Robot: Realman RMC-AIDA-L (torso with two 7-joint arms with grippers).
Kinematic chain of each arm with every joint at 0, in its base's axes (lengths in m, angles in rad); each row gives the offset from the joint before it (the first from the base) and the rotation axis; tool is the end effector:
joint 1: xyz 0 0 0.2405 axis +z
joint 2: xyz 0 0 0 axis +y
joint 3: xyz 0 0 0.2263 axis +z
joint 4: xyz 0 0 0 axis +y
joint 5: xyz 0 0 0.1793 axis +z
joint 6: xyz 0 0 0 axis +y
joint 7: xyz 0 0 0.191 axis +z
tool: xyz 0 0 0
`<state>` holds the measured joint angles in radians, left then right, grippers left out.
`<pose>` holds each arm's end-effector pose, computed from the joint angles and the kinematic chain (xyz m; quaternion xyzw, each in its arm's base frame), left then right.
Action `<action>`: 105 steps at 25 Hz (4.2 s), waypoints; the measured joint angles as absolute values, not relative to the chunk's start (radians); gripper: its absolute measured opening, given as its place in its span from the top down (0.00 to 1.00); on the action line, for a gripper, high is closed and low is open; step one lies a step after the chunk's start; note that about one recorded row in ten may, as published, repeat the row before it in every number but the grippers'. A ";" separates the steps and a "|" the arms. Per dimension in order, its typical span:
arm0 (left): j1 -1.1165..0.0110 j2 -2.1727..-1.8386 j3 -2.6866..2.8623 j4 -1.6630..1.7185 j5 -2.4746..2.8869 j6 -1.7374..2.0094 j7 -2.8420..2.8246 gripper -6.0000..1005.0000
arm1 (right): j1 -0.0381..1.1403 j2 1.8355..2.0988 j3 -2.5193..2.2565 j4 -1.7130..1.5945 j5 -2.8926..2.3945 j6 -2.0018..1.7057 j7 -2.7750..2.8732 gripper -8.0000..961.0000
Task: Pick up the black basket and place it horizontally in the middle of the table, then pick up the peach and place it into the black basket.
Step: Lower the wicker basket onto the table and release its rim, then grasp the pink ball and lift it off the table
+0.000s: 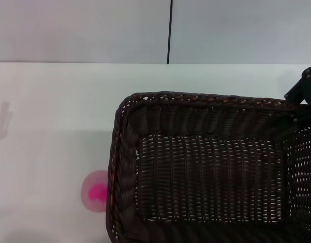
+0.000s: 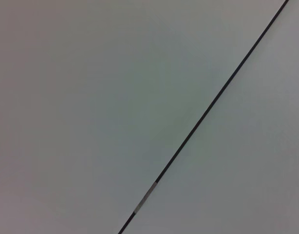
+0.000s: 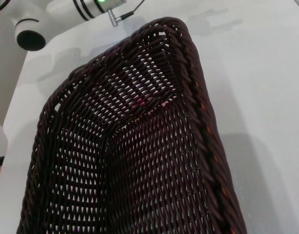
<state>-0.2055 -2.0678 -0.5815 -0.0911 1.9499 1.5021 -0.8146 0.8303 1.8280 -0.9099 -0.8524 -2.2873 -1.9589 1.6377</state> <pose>-0.3252 0.2681 0.0653 -0.5111 -0.4009 -0.5152 0.5592 0.1702 0.3124 0.0435 0.9949 -0.0804 0.0305 0.0525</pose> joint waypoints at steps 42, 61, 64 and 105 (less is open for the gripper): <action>-0.212 -2.069 -0.548 -0.104 1.950 1.416 -0.815 0.25 | 0.870 1.854 -0.824 -0.775 -2.282 -1.740 1.395 0.80; -0.226 -2.068 -0.548 -0.104 1.950 1.371 -0.811 0.26 | 0.917 1.854 -0.846 -0.730 -2.301 -1.690 1.375 0.73; -0.226 -2.068 -0.547 -0.104 1.950 1.365 -0.809 0.26 | 0.922 1.854 -0.846 -0.726 -2.301 -1.666 1.374 0.72; -0.230 -1.950 0.469 0.409 1.997 1.836 -1.233 0.28 | 0.334 2.028 -0.330 -0.330 -1.181 -1.310 1.002 0.71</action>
